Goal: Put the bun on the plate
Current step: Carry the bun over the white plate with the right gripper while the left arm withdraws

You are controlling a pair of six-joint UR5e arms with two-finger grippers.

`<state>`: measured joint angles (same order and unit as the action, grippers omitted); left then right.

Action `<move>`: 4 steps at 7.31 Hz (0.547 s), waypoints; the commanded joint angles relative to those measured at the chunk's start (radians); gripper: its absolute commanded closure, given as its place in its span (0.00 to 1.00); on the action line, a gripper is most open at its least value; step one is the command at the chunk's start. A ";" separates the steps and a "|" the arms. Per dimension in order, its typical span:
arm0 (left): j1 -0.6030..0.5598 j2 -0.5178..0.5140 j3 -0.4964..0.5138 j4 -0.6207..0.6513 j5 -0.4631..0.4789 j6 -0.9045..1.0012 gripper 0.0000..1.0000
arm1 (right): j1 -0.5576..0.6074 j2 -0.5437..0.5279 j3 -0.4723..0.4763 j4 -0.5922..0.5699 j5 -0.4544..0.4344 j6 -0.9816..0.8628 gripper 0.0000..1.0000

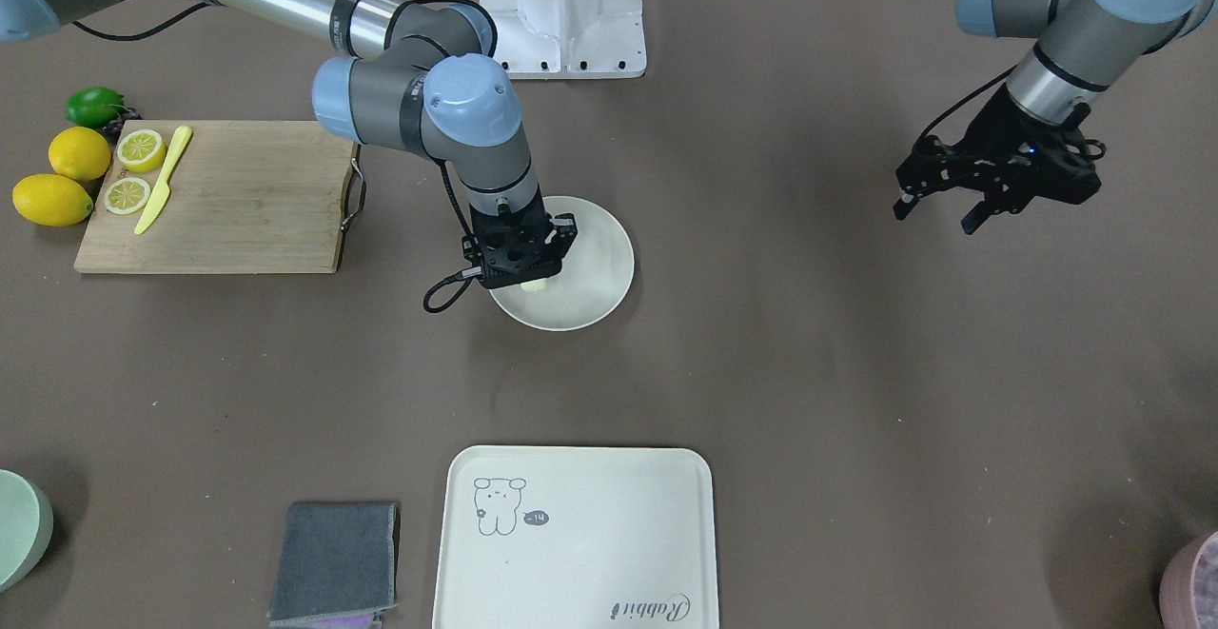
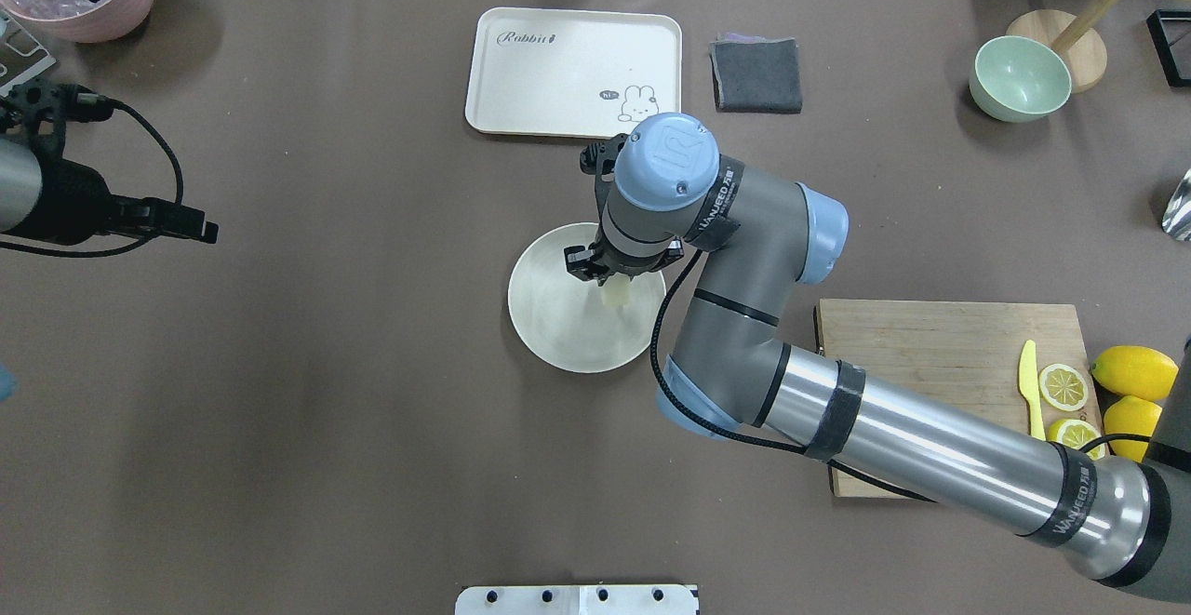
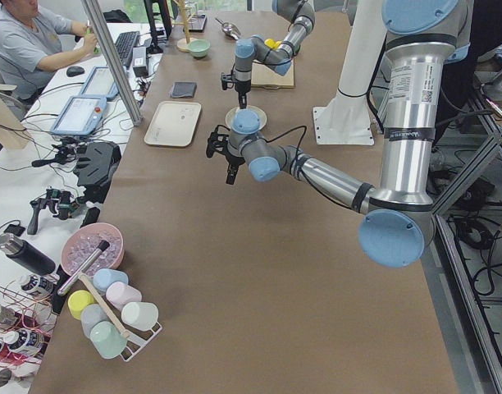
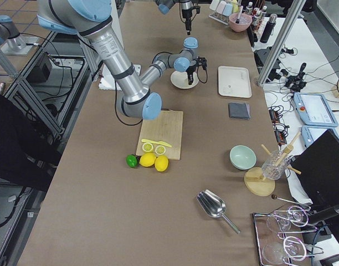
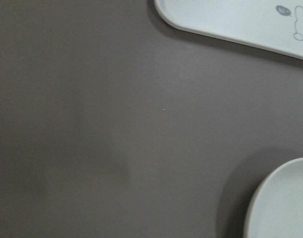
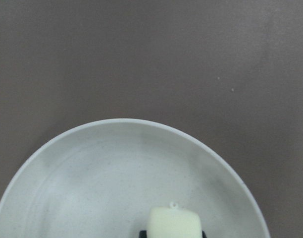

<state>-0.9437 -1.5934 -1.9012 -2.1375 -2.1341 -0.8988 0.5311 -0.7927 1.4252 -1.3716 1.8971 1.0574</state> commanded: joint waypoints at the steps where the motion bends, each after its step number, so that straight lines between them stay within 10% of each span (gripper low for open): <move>1: -0.024 0.010 -0.004 0.001 -0.012 0.020 0.03 | -0.043 0.029 -0.031 0.003 -0.026 0.019 0.58; 3: -0.027 0.015 -0.007 0.001 -0.013 0.020 0.03 | -0.057 0.029 -0.034 0.022 -0.045 0.052 0.56; 4: -0.027 0.015 -0.007 0.001 -0.014 0.018 0.03 | -0.057 0.032 -0.032 0.020 -0.050 0.055 0.33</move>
<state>-0.9702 -1.5801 -1.9076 -2.1368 -2.1471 -0.8795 0.4781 -0.7630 1.3932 -1.3558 1.8564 1.1050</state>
